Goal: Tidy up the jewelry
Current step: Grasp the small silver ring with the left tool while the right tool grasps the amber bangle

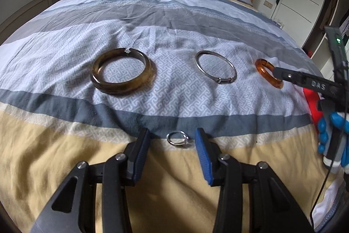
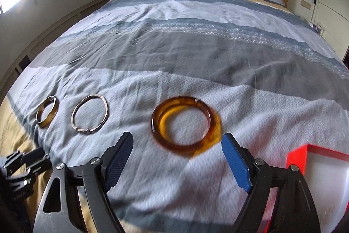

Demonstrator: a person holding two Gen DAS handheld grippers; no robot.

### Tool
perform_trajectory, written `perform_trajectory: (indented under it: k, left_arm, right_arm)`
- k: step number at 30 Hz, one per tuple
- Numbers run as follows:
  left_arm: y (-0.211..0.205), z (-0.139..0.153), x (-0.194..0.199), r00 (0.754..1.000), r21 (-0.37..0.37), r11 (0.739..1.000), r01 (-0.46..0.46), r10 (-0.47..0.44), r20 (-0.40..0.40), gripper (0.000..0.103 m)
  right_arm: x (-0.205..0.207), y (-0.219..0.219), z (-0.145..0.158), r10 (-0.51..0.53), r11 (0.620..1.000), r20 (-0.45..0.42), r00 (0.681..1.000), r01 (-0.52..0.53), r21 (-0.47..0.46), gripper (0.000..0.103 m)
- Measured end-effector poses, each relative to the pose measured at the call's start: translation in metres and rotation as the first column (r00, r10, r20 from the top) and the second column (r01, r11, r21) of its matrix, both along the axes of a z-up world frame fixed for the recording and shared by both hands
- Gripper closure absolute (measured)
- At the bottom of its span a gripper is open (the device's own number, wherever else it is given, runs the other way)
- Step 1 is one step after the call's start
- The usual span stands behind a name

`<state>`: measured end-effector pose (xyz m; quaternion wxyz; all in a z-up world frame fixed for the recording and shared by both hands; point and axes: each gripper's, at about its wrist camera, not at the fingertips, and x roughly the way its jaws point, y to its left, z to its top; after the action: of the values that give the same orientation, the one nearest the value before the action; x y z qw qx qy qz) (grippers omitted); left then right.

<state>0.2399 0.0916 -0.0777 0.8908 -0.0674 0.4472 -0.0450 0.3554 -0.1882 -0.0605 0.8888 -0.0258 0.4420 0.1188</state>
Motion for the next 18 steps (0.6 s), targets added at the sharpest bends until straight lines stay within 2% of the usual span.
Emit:
perform_trajectory:
  k: [4, 9, 11, 12, 13, 16, 18]
  left_arm:
    - [0.0, -0.004, 0.002, 1.0, -0.003, 1.0, 0.002, -0.002, 0.009, 0.063]
    - [-0.006, -0.006, 0.002, 1.0, 0.033, 0.999, 0.011, -0.012, 0.024, 0.064]
    - [-0.007, -0.007, 0.001, 0.999, 0.04, 0.999, 0.015, -0.016, 0.028, 0.066]
    - [-0.008, -0.007, 0.001, 0.999, 0.042, 0.999, 0.018, -0.019, 0.031, 0.067]
    - [-0.008, -0.007, 0.001, 0.999, 0.044, 0.999, 0.02, -0.022, 0.032, 0.07]
    - [-0.01, -0.006, 0.0, 0.999, 0.048, 0.998, 0.029, -0.031, 0.037, 0.085]
    - [-0.011, -0.005, -0.001, 0.999, 0.054, 0.998, 0.029, -0.031, 0.04, 0.085]
  right_arm:
    - [0.018, 0.004, -0.009, -0.008, 1.0, -0.011, 1.0, 0.008, -0.004, 0.012]
    - [0.03, 0.007, -0.022, -0.009, 1.0, -0.031, 0.999, 0.009, 0.01, 0.012]
    - [0.032, 0.006, -0.029, -0.011, 1.0, -0.036, 0.999, 0.012, 0.015, 0.016]
    - [0.032, 0.005, -0.031, -0.014, 1.0, -0.035, 0.999, 0.015, 0.02, 0.021]
    - [0.032, 0.003, -0.032, -0.019, 0.999, -0.033, 0.999, 0.02, 0.027, 0.024]
    - [0.029, 0.001, -0.033, -0.016, 0.999, -0.027, 1.0, 0.017, 0.04, 0.024]
    - [0.026, 0.003, -0.031, -0.005, 0.999, -0.018, 1.0, 0.006, 0.038, 0.024]
